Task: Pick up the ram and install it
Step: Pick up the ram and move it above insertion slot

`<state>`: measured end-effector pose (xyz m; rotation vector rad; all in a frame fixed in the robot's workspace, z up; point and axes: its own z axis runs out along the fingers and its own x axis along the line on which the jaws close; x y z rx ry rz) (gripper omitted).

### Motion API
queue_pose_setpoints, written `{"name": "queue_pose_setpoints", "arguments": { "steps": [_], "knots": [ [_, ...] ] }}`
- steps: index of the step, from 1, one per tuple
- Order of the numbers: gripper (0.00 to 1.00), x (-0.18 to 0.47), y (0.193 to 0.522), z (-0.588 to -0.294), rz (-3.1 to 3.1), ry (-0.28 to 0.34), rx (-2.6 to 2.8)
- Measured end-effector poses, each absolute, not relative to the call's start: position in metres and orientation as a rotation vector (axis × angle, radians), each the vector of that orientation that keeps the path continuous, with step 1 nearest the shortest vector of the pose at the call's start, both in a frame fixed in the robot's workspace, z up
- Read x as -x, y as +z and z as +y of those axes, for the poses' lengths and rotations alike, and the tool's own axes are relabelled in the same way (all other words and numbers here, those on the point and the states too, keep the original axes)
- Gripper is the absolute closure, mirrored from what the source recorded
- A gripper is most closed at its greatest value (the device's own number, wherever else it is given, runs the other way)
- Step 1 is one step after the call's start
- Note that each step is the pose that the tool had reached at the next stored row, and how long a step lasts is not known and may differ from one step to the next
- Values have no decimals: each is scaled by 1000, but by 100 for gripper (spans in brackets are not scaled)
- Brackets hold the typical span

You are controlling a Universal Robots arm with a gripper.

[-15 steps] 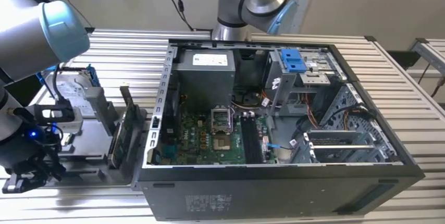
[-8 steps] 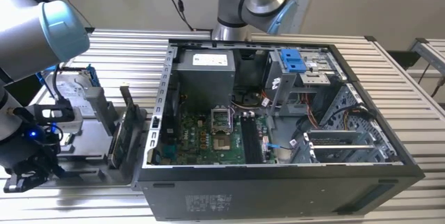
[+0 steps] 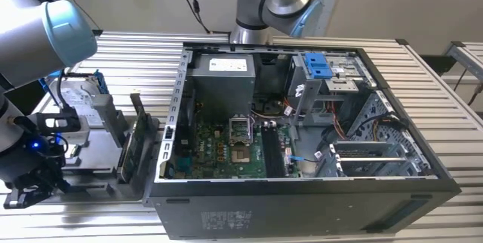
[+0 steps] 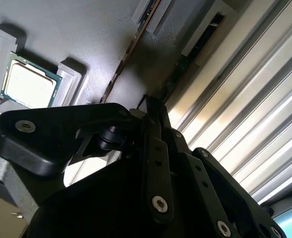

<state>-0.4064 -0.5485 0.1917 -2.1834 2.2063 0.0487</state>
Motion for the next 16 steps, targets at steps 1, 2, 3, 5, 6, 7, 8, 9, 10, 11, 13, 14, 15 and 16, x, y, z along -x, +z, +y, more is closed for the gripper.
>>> {"name": "queue_pose_setpoints", "arguments": {
  "steps": [1,2,3,5,6,7,8,9,10,11,13,14,15,16],
  "knots": [
    [86,406,192,-549,2206,49,2183],
    [86,406,193,-549,2206,49,2184],
    [86,406,193,-549,2206,49,2183],
    [86,406,194,-549,2206,49,2183],
    [86,406,195,-549,2206,49,2183],
    [86,406,196,-549,2206,49,2183],
    [86,406,196,-549,2206,49,2183],
    [86,406,197,-549,2206,49,2183],
    [86,406,198,-548,2206,49,2183],
    [86,406,199,-549,2206,49,2183],
    [86,406,201,-548,2206,49,2183],
    [86,406,202,-548,2206,49,2183],
    [86,406,203,-548,2206,49,2183],
    [86,406,204,-549,2206,49,2183]
  ]
}}
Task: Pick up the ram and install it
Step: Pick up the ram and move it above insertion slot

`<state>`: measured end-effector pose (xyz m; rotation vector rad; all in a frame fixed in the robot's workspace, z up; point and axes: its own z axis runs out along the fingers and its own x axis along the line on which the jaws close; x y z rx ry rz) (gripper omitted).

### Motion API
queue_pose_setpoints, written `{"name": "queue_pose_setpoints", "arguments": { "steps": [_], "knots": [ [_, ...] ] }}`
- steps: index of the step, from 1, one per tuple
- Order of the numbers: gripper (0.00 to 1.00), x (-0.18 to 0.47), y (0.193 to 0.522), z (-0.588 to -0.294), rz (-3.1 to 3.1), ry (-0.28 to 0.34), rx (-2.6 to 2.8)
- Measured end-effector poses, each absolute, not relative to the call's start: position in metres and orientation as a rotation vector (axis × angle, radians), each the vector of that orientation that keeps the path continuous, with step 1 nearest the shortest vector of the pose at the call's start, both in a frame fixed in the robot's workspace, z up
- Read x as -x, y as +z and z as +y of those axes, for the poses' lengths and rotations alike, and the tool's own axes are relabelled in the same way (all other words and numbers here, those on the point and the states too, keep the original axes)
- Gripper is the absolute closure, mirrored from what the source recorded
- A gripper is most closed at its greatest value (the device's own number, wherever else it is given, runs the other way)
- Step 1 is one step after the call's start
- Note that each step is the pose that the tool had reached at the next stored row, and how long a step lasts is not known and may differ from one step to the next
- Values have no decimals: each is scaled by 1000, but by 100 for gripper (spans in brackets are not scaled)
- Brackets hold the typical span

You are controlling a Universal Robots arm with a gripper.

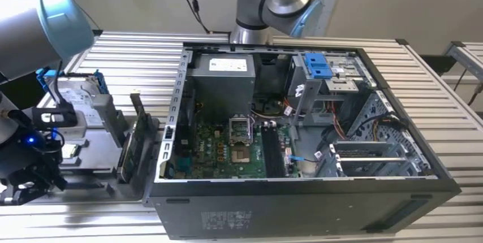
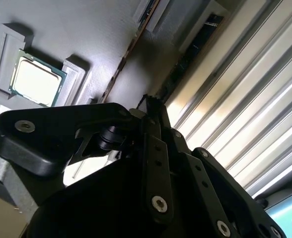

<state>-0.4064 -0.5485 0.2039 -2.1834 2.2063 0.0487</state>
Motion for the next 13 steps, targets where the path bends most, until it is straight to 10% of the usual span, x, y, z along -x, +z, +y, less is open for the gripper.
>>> {"name": "queue_pose_setpoints", "arguments": {
  "steps": [13],
  "knots": [
    [86,406,218,-549,2206,49,2183]
  ]
}}
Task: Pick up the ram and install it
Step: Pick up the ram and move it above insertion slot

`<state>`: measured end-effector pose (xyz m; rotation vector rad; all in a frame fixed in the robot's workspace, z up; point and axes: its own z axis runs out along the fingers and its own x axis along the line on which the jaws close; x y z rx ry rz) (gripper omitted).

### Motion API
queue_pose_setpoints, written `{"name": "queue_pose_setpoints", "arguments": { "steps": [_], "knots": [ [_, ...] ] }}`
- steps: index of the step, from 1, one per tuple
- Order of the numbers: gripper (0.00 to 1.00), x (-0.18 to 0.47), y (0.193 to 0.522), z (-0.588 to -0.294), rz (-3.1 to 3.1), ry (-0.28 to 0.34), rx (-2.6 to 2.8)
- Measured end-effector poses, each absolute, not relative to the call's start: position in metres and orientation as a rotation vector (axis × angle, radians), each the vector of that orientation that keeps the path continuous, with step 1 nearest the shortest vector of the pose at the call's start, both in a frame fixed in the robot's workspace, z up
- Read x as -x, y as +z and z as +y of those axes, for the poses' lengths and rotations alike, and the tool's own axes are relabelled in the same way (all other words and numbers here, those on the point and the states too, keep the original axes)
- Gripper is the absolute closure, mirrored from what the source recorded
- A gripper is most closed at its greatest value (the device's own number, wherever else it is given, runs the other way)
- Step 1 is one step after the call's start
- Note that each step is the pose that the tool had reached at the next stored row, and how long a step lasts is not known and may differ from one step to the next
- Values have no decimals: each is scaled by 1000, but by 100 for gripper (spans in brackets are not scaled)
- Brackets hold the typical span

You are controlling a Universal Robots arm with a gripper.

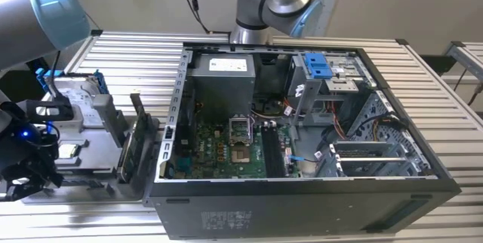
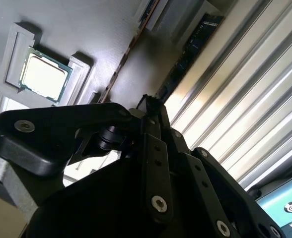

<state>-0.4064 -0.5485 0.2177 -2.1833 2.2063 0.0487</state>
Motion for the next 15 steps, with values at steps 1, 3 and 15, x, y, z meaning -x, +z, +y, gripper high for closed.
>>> {"name": "queue_pose_setpoints", "arguments": {
  "steps": [1,3,15],
  "knots": [
    [86,406,219,-549,2206,49,2183],
    [86,406,220,-548,2206,49,2183],
    [86,406,228,-548,2207,48,2184]
  ]
}}
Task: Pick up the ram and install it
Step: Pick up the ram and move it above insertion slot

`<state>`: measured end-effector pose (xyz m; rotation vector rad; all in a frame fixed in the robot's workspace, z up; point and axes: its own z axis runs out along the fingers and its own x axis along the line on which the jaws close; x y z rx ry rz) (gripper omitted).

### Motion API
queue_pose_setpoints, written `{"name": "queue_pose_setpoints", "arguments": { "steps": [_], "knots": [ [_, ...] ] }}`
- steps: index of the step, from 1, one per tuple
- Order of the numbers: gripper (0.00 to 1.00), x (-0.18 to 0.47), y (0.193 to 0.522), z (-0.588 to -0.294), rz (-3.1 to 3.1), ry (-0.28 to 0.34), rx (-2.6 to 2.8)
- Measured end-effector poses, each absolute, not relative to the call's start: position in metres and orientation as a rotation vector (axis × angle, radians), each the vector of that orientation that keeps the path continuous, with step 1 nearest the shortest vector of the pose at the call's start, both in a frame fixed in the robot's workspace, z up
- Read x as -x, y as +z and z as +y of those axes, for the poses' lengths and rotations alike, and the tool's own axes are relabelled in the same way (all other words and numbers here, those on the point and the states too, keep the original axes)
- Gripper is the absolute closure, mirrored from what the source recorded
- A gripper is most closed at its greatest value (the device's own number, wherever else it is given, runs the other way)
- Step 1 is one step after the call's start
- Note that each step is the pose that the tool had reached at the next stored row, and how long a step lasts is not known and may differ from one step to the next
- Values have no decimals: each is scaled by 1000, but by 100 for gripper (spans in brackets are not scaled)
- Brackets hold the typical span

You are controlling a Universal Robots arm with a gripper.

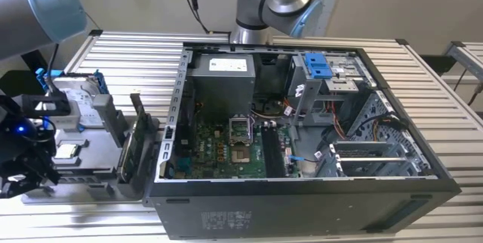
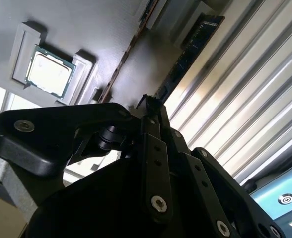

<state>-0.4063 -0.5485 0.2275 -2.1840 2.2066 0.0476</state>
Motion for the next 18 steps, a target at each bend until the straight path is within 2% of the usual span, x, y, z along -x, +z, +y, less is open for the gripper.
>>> {"name": "queue_pose_setpoints", "arguments": {
  "steps": [18],
  "knots": [
    [86,406,246,-548,2207,48,2184]
  ]
}}
